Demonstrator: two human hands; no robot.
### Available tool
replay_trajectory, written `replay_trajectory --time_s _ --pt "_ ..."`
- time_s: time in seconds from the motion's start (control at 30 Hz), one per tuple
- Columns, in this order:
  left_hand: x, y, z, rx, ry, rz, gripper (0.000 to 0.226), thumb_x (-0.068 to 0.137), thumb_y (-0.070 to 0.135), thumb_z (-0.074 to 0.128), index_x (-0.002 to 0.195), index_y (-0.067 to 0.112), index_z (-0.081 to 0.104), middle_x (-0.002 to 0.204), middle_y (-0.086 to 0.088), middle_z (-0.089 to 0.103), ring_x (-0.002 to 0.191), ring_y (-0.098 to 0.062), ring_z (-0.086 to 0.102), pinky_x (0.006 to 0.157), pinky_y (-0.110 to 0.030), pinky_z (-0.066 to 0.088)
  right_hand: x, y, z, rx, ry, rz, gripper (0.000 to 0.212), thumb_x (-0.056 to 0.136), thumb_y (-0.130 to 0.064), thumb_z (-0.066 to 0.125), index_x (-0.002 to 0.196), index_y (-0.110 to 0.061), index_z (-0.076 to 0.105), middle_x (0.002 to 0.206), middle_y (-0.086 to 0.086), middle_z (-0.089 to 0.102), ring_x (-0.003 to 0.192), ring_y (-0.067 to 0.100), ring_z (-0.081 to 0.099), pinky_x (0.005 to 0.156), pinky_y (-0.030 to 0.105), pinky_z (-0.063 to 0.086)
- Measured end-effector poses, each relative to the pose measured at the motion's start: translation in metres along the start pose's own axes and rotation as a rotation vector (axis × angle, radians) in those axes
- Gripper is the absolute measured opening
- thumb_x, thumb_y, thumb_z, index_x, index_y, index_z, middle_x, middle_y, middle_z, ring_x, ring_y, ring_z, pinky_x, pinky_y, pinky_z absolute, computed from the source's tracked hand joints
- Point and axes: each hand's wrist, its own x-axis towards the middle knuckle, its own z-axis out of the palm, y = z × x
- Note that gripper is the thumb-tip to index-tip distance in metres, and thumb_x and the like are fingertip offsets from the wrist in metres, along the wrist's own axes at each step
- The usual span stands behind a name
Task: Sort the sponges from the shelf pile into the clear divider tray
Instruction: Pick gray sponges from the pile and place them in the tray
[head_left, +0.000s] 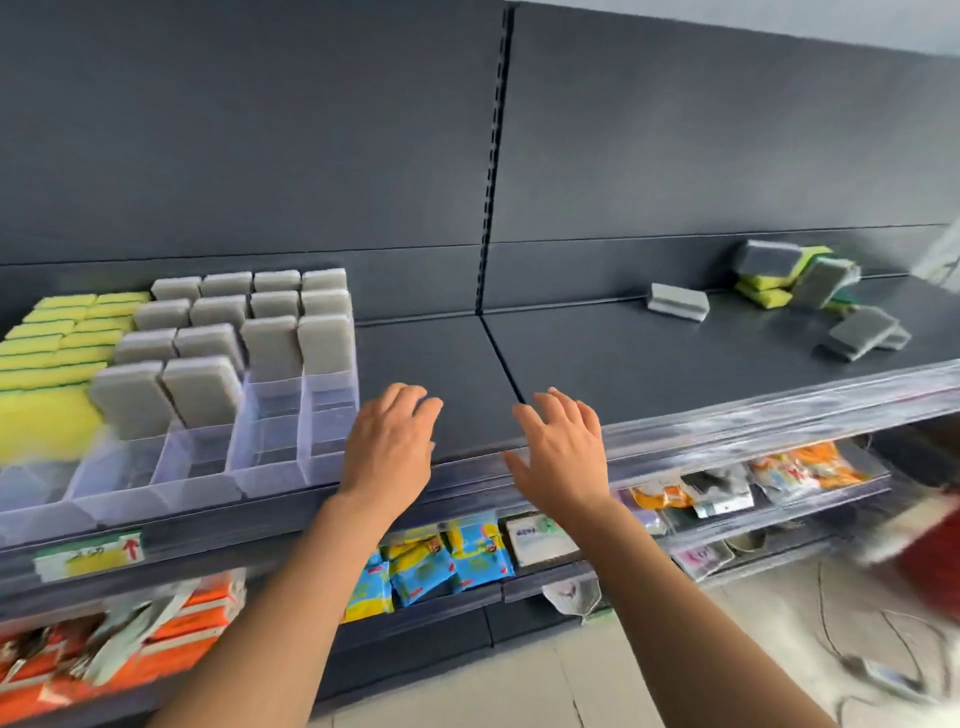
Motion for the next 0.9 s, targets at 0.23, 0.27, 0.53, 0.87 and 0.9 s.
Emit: replay_trajectory --time_s 0.23,0.27,0.53,0.87,0.9 --pt "0.038 0.087 0.028 -0.071 0.001 0.140 0.048 0.052 0.008 0.086 0.097 0.009 0.069 0.097 -0.006 0.067 0.092 -0.026 0.062 0.071 -0.036 0.053 -0.031 0.091 -0.008 -0.018 -0.027 0.144 0.052 0.089 -0.046 0.054 0.133 -0.023 0.042 0.145 0.003 0.037 0.140 0.023 0.020 0.115 0.041 0.014" --pt "0.045 0.097 0.033 -0.086 0.000 0.158 0.048 0.053 0.007 0.085 0.098 0.010 0.069 0.097 -0.005 0.067 0.093 -0.025 0.062 0.071 -0.035 0.053 -0.031 0.103 -0.008 -0.022 -0.027 0.168 0.052 0.089 -0.046 0.054 0.134 -0.023 0.042 0.145 0.004 0.037 0.140 0.023 0.020 0.115 0.041 0.014" --pt "0.123 0.163 0.080 -0.160 -0.017 0.263 0.045 0.049 0.005 0.085 0.091 0.012 0.068 0.093 -0.003 0.066 0.089 -0.025 0.062 0.064 -0.032 0.052 -0.017 0.197 -0.003 -0.087 -0.037 0.291 0.054 0.087 -0.046 0.056 0.133 -0.021 0.044 0.144 0.006 0.039 0.140 0.025 0.022 0.113 0.041 0.017" --pt "0.261 0.233 0.158 -0.172 -0.053 0.317 0.046 0.047 0.000 0.080 0.089 0.014 0.068 0.093 -0.002 0.065 0.089 -0.024 0.061 0.066 -0.034 0.049 0.053 0.323 0.010 -0.147 -0.053 0.395 0.050 0.086 -0.045 0.058 0.129 -0.022 0.047 0.139 0.005 0.042 0.139 0.025 0.024 0.110 0.038 0.019" --pt "0.276 0.239 0.166 -0.174 -0.066 0.321 0.044 0.053 0.000 0.077 0.094 0.014 0.068 0.099 -0.003 0.064 0.095 -0.025 0.059 0.071 -0.035 0.048 0.060 0.334 0.012 -0.146 -0.054 0.408 0.050 0.086 -0.045 0.058 0.129 -0.022 0.047 0.139 0.004 0.043 0.139 0.024 0.024 0.110 0.038 0.019"
